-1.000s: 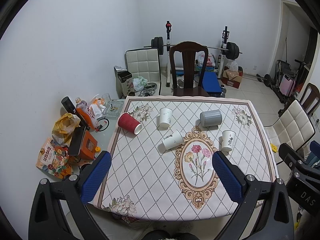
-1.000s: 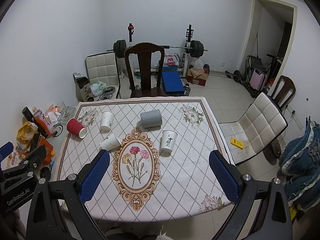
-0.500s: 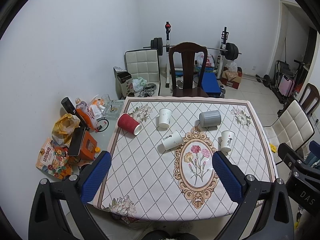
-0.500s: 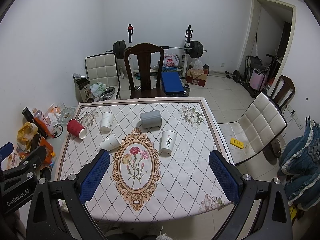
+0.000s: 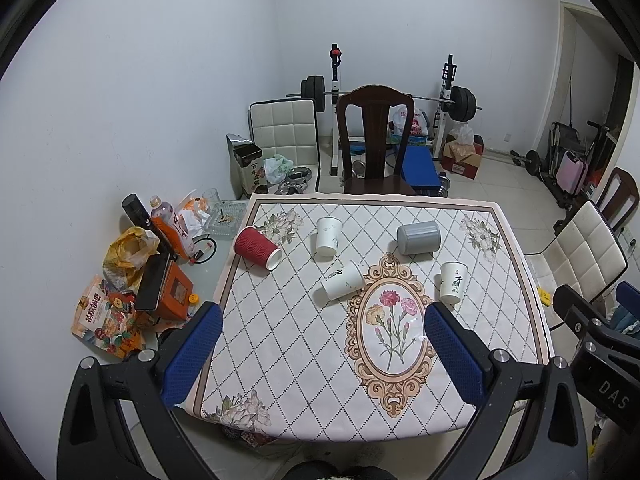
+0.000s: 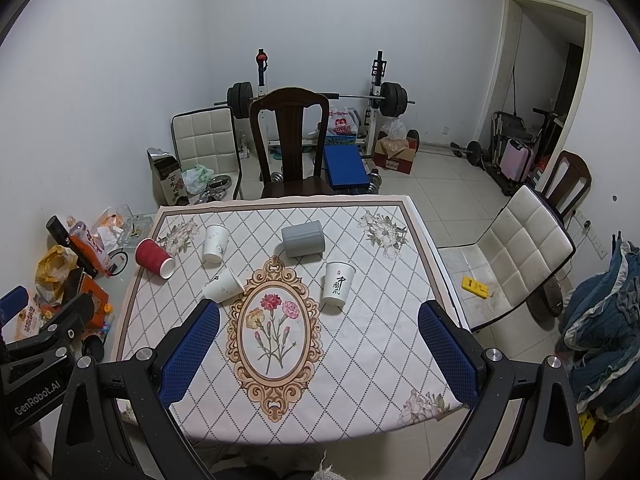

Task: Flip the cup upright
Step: 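Reach the left tool to the white cup with black characters and grasp it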

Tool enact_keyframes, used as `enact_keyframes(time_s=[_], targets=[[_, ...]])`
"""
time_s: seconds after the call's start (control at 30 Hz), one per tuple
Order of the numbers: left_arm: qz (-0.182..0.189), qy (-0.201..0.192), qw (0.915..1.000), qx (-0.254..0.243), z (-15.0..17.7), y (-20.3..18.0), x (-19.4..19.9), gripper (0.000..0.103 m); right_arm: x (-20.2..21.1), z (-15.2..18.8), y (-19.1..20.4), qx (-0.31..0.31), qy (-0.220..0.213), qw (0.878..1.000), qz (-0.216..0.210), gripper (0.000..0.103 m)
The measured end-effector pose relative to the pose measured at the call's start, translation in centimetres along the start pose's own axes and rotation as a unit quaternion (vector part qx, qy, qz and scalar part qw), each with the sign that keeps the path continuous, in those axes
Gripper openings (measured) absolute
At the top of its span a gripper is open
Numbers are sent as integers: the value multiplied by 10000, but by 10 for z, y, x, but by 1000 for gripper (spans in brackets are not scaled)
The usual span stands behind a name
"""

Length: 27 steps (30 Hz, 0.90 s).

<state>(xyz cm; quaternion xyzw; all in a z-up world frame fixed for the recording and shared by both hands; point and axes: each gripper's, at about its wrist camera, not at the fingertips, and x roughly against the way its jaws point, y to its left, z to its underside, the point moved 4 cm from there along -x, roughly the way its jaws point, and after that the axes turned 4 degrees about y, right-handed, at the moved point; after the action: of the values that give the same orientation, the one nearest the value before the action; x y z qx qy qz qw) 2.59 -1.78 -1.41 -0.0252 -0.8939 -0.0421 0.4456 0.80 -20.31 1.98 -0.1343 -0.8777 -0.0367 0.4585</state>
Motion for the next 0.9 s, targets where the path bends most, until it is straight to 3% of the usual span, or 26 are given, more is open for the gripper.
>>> enact_keyframes(time_s=[0.13, 0.33, 0.6, 0.9], targets=[[37, 169, 9998, 24, -6, -12, -1, 103, -3, -2, -3, -166, 86, 9998, -61, 101], [-92, 573, 9983, 54, -4, -33, -42, 103, -44, 4, -32, -385, 516, 9979, 63, 101], [-149, 1166, 9927, -253, 16, -71, -120, 103, -131, 36, -93, -719, 1254, 9883, 490, 101], [28, 1851, 9784, -921, 12, -147, -216, 103, -242, 66, -145, -1083, 2143, 9666, 893, 101]])
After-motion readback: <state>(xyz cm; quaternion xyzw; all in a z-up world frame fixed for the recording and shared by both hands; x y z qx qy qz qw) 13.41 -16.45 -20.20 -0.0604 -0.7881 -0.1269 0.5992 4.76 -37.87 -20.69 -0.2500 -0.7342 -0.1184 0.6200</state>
